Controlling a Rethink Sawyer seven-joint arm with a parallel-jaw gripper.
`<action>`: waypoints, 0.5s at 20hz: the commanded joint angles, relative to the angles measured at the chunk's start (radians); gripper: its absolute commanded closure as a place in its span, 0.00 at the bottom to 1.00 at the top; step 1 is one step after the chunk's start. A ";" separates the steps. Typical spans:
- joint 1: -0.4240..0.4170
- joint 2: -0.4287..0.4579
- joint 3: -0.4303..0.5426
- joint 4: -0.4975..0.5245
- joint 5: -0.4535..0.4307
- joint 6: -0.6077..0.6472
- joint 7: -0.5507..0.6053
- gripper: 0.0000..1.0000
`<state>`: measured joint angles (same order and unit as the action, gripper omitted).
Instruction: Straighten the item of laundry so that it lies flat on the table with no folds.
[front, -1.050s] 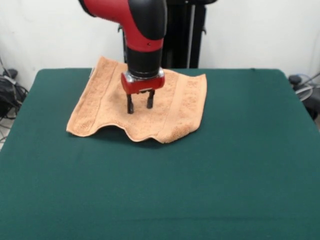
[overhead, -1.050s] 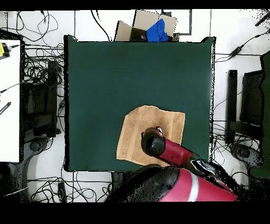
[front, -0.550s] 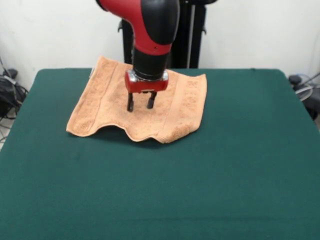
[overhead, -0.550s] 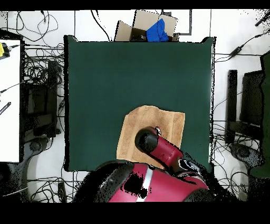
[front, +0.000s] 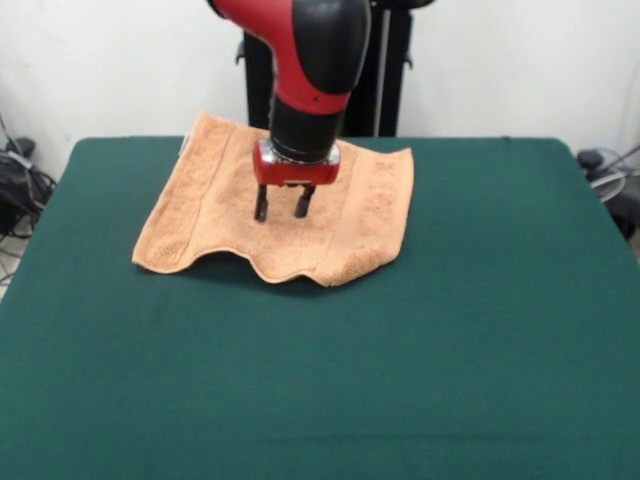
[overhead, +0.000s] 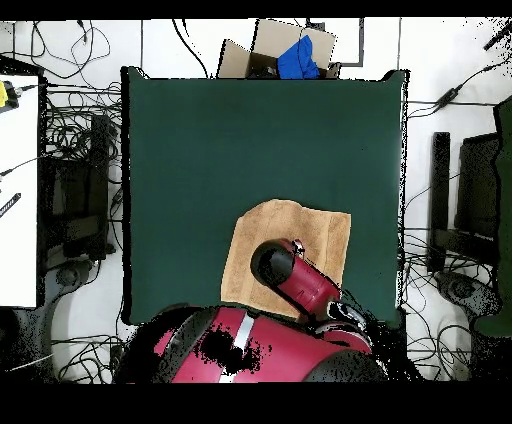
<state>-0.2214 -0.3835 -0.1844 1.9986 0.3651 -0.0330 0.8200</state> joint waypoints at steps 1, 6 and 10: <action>0.068 0.257 0.276 -0.212 0.179 -0.166 0.485 0.00; 0.080 0.268 0.270 -0.243 0.229 -0.152 0.481 0.00; 0.072 0.278 0.280 -0.265 0.249 -0.177 0.490 0.00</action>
<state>-0.1849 -0.3738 -0.2052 2.0013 0.4626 -0.0206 0.8200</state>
